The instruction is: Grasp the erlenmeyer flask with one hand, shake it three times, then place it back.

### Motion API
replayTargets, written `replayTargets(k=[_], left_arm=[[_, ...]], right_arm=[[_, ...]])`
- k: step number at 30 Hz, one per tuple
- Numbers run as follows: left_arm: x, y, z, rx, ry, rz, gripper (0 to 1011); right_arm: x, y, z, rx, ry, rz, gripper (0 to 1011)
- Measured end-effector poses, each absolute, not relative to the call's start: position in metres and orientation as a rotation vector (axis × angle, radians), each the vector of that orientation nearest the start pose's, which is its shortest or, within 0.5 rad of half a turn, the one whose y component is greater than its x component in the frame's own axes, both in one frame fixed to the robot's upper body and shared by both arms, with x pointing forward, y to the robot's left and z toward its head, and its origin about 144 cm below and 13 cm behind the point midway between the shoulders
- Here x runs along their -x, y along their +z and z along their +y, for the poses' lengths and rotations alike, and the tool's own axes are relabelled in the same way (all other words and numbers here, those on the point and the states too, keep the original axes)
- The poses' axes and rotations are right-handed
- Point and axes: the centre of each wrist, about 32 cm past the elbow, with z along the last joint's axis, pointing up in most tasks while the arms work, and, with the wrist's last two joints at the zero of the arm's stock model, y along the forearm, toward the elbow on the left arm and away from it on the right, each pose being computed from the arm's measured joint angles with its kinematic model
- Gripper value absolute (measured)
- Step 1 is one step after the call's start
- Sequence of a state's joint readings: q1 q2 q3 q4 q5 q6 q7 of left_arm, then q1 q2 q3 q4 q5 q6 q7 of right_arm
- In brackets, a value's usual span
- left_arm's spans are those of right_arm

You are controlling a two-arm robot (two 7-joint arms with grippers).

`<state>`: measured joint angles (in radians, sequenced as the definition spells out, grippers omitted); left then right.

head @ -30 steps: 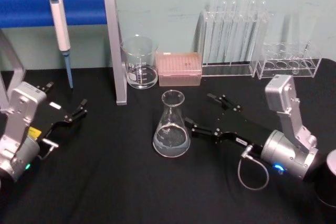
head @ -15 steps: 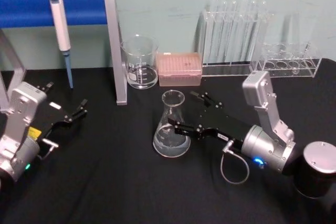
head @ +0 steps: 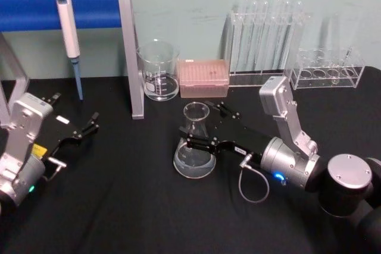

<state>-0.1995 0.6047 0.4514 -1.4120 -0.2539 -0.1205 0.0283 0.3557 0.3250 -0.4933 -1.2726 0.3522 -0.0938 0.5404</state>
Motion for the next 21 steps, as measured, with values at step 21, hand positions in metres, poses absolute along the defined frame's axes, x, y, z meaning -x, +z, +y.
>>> replayTargets(k=[21], left_arm=[[-0.4886, 1.1398, 0.3097, -0.304, 1.248, -0.285, 1001]], right_arm=[[-0.5414, 1.1441, -0.2058, 0.082, -0.665, -0.055, 1003]])
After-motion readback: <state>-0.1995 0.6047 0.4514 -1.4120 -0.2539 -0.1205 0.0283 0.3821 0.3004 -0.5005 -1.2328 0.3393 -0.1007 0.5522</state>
